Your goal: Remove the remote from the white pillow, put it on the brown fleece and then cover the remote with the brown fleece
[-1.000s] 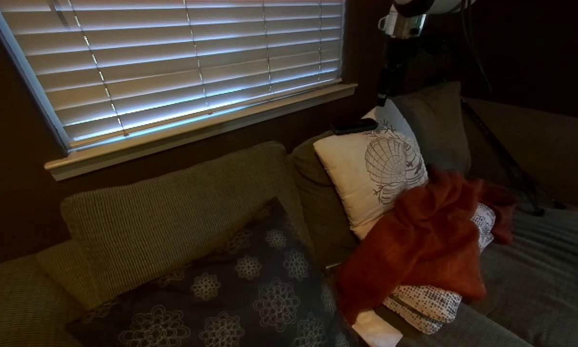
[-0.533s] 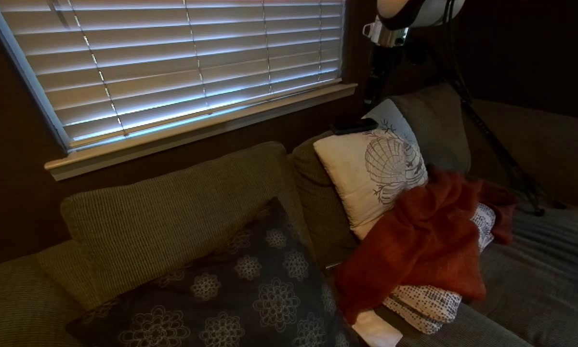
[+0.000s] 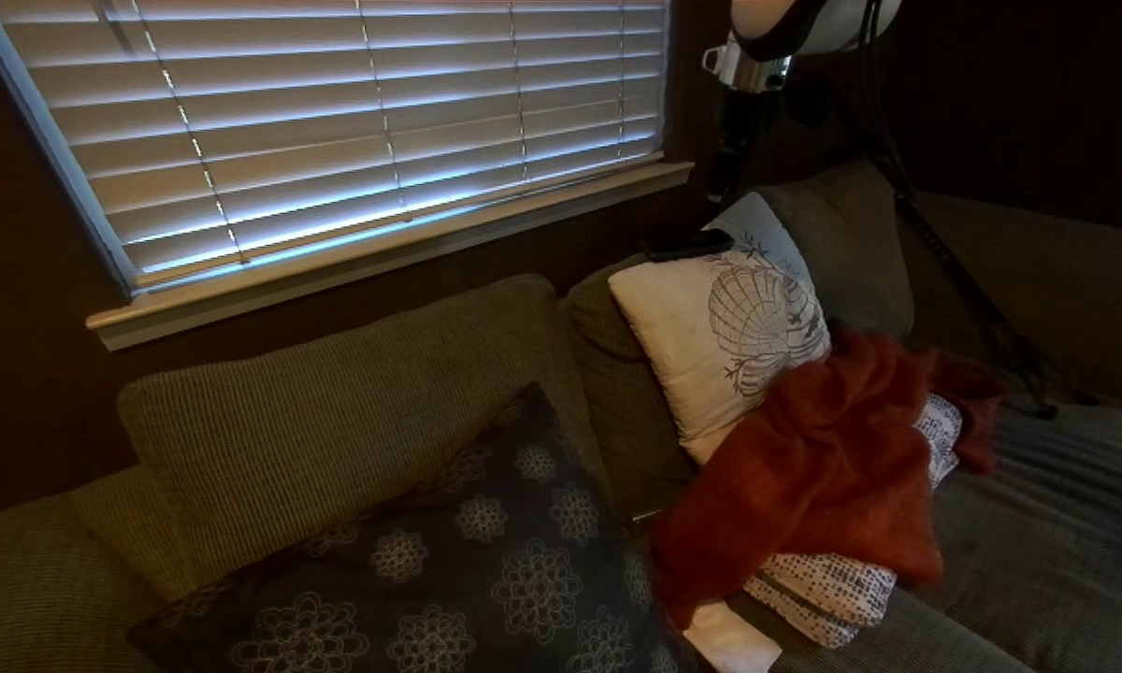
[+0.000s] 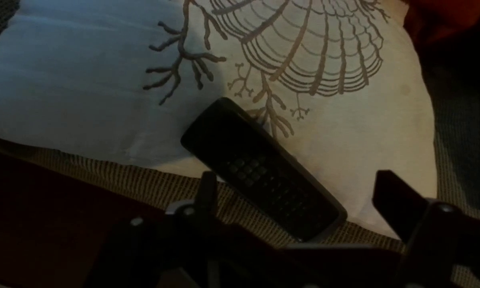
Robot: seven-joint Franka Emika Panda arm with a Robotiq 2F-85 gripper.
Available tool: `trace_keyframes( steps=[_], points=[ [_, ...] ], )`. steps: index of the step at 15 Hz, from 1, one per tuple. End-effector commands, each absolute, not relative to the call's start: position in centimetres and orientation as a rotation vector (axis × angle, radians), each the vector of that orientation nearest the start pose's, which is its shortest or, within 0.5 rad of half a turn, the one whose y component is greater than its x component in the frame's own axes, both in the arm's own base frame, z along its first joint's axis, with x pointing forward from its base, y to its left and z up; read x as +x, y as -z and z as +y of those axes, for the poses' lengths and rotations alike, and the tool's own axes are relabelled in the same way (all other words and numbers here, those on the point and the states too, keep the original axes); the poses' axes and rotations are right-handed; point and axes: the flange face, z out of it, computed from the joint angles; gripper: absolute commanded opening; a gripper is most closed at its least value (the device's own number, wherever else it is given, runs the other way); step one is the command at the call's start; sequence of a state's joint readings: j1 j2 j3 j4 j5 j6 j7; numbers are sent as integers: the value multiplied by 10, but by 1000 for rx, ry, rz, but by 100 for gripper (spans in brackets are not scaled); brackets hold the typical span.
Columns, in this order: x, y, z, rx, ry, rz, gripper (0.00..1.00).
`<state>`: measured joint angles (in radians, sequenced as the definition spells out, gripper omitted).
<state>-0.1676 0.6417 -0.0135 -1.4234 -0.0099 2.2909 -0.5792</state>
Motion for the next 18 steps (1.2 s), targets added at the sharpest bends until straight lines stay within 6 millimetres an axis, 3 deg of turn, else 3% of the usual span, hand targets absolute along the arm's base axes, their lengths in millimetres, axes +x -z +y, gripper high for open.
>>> trace_keyframes(
  steps=[1,9,18],
  points=[
    [740,-334,-132,-3151,276,-770,100],
    [759,-310,-129,-3107,263,-1120,100],
    [782,-284,-115,-3079,340,-1290,100]
  ],
)
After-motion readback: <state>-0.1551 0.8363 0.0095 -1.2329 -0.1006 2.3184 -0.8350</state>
